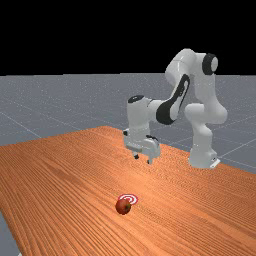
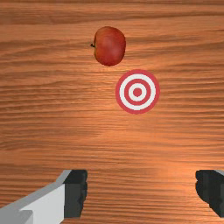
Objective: Pick the apple to the marker
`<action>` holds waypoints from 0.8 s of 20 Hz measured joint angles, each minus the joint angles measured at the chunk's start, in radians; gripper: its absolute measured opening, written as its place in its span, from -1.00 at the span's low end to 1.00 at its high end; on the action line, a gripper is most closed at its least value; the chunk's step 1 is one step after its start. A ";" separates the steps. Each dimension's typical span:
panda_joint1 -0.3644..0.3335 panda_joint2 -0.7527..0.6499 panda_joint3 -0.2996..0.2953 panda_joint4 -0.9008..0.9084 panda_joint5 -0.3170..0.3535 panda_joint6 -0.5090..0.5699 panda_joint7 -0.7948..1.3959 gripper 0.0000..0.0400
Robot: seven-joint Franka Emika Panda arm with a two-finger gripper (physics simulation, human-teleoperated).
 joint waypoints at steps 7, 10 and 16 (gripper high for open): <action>0.013 0.385 0.011 0.355 0.008 0.038 0.054 1.00; 0.017 0.509 0.012 0.466 0.006 0.043 0.074 1.00; 0.044 0.640 0.015 0.591 -0.002 0.039 0.112 1.00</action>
